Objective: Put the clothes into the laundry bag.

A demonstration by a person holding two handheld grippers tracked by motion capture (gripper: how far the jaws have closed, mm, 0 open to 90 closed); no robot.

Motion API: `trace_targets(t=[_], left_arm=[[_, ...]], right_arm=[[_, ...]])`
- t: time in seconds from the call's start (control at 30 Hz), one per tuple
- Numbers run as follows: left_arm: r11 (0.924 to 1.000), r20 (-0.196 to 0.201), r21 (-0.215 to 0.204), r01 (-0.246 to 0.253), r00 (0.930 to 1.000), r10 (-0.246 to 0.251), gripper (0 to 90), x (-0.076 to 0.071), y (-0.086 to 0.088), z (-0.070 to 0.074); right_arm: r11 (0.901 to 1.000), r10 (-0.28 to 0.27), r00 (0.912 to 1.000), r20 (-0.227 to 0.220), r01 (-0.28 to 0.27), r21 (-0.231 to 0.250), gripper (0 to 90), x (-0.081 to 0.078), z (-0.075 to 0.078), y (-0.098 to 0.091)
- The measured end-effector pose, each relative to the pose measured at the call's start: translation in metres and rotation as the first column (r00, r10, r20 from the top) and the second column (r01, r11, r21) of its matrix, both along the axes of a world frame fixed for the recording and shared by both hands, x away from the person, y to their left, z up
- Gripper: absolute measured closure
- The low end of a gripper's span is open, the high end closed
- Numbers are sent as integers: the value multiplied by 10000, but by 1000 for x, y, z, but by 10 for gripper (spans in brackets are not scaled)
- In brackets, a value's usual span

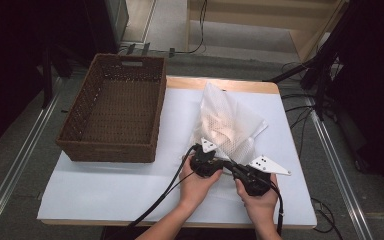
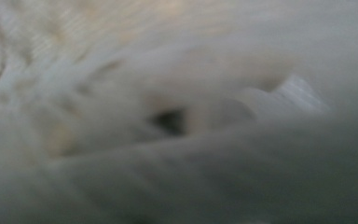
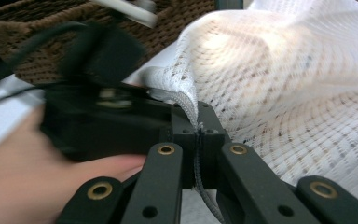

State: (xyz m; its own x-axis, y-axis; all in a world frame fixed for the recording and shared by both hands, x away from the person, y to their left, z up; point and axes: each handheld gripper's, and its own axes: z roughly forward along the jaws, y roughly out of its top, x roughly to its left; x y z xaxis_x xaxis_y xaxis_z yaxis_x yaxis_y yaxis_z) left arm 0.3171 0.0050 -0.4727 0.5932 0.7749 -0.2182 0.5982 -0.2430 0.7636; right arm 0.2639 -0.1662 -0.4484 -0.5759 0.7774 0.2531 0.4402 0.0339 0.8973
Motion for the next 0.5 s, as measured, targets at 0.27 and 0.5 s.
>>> trace_targets(t=[0.27,0.5], left_arm=[[9957,3,895,249,9997,-251,466,-25,16,-4],[9924,-403,1234,10,9992,40,813,-11,7,-2]], right_arm=[[9993,-300,9996,-10,300,213,896,4,2,-7],[9994,-177,9998,4,177,282,896,1,4,-3]])
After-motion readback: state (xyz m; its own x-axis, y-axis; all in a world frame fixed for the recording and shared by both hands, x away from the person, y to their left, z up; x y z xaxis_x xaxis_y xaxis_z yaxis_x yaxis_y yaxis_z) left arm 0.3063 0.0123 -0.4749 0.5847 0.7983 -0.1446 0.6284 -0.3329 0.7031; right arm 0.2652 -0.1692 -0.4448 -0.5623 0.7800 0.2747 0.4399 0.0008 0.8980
